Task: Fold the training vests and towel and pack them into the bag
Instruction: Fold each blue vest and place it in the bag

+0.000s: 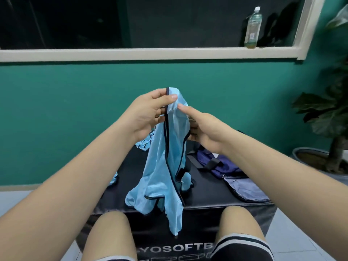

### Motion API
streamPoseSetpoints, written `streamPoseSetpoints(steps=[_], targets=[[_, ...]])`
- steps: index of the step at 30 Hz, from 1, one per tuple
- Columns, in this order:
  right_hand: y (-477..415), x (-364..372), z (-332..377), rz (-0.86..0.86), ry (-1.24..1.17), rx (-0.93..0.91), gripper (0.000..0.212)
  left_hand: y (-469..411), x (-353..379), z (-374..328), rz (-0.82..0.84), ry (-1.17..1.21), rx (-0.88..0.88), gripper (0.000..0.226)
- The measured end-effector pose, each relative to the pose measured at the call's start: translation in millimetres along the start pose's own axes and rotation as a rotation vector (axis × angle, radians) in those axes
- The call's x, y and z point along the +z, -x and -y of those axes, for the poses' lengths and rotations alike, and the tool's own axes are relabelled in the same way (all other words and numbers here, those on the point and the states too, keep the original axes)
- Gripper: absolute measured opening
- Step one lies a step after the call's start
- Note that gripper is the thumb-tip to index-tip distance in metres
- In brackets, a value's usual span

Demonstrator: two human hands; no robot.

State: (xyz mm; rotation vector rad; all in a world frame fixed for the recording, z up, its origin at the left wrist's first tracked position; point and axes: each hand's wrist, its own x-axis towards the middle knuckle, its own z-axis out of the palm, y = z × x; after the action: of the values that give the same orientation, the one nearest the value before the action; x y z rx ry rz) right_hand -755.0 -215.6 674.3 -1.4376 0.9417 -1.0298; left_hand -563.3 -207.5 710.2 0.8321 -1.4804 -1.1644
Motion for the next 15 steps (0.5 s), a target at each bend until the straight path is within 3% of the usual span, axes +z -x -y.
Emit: streamPoseSetpoints(steps=[2, 6, 8, 12, 15], targets=[[2, 3, 7, 0.015, -0.053, 0.025, 0.073, 0, -1, -10, -0.003, 0.019, 0.011, 0.035], [2, 1, 25, 0.014, -0.231, 0.017, 0.029, 0, -7, -20, -0.015, -0.015, 0.028, 0.033], [0, -3, 33, 0.020, -0.281, -0.007, 0.017, 0, -10, -22, -0.029, -0.021, 0.013, 0.035], [1, -4, 45, 0.024, -0.242, -0.064, 0.026, 1, -17, -22, -0.032, -0.007, -0.033, 0.045], [7, 1, 45, 0.062, -0.091, 0.004, 0.038, 0, -17, -24, -0.044, 0.028, -0.036, 0.047]])
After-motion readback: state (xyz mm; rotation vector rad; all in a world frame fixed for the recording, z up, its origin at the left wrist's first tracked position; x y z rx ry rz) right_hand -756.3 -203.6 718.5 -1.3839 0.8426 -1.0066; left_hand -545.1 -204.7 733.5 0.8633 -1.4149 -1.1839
